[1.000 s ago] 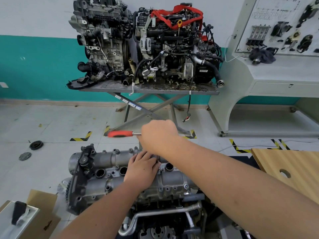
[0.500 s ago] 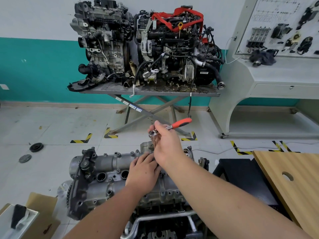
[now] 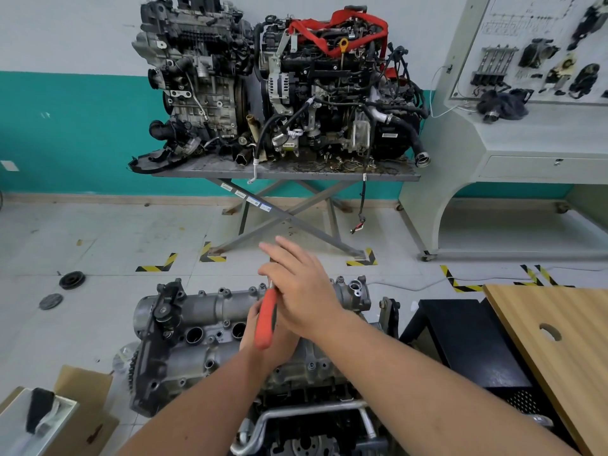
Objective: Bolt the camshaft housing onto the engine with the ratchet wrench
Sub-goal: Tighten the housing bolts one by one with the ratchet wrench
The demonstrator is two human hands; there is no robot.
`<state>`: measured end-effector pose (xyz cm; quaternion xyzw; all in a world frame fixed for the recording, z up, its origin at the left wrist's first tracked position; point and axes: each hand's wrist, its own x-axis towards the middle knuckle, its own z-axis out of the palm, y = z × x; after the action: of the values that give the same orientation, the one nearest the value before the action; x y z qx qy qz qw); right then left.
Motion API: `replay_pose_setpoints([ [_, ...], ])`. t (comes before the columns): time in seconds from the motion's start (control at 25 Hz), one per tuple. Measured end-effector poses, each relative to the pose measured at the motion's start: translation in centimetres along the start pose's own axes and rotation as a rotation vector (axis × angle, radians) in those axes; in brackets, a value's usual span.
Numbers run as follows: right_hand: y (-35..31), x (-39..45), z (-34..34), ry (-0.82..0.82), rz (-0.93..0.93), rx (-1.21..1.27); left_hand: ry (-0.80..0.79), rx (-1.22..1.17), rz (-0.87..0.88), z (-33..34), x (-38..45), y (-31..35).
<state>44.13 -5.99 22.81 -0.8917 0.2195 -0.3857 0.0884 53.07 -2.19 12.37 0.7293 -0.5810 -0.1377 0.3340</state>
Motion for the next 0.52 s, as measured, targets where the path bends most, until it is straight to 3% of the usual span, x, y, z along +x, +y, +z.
replay_pose_setpoints([
  [0.04,0.2,0.5,-0.5,-0.056,-0.078,-0.155,0.047,0.114,0.07,0.0,0.1,0.0],
  [0.12,0.1,1.8,-1.7,-0.207,-0.093,-0.365,-0.069,0.398,0.235,-0.4,0.0,0.2],
  [0.24,-0.1,3.4,-2.7,-0.389,-0.031,-0.502,-0.146,0.414,0.116,-0.5,0.3,-0.5],
  [0.4,0.3,5.1,-3.5,-0.689,0.08,-0.325,-0.08,0.409,0.148,-0.2,0.3,-0.4],
  [0.52,0.7,5.7,-4.1,-0.716,0.143,-0.124,-0.063,0.43,0.165,-0.1,0.3,-0.9],
])
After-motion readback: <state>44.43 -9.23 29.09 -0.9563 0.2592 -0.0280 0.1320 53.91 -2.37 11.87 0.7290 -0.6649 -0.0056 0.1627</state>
